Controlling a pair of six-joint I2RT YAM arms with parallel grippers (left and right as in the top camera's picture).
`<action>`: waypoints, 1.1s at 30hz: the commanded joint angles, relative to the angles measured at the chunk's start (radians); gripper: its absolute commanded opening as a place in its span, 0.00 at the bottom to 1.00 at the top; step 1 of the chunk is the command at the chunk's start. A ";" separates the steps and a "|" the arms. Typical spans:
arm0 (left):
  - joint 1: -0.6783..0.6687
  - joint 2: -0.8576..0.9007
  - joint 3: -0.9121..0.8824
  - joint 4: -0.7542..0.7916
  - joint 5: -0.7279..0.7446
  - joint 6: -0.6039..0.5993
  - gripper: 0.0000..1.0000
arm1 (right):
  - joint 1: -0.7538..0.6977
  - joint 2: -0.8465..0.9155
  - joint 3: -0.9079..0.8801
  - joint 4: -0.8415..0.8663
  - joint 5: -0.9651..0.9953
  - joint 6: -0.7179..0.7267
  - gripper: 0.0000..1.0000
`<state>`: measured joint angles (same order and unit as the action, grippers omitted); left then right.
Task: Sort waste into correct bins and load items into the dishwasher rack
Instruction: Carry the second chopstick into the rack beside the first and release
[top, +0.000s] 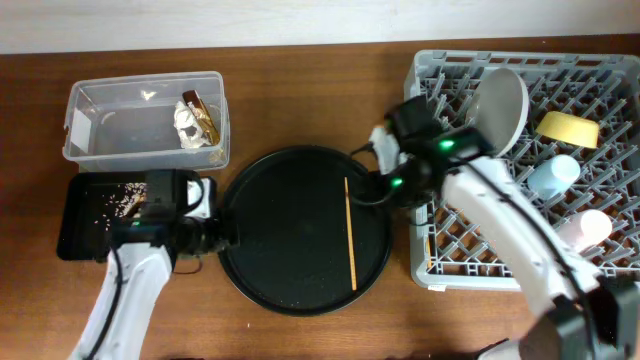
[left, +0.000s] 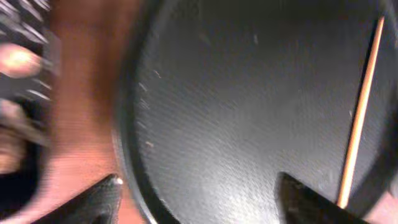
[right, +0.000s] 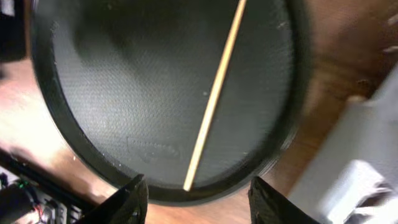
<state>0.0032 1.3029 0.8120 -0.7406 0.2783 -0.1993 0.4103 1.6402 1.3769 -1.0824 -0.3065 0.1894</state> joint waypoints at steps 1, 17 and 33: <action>0.009 -0.071 0.029 -0.001 -0.094 0.018 0.96 | 0.101 0.085 -0.043 0.050 0.057 0.111 0.54; 0.009 -0.072 0.029 -0.005 -0.104 0.018 0.99 | 0.244 0.405 -0.054 0.123 0.188 0.355 0.26; 0.009 -0.072 0.029 -0.005 -0.103 0.018 0.99 | 0.193 0.186 0.045 0.072 0.189 0.305 0.04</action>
<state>0.0082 1.2411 0.8215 -0.7456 0.1822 -0.1974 0.6395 1.9759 1.3605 -0.9970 -0.1131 0.5369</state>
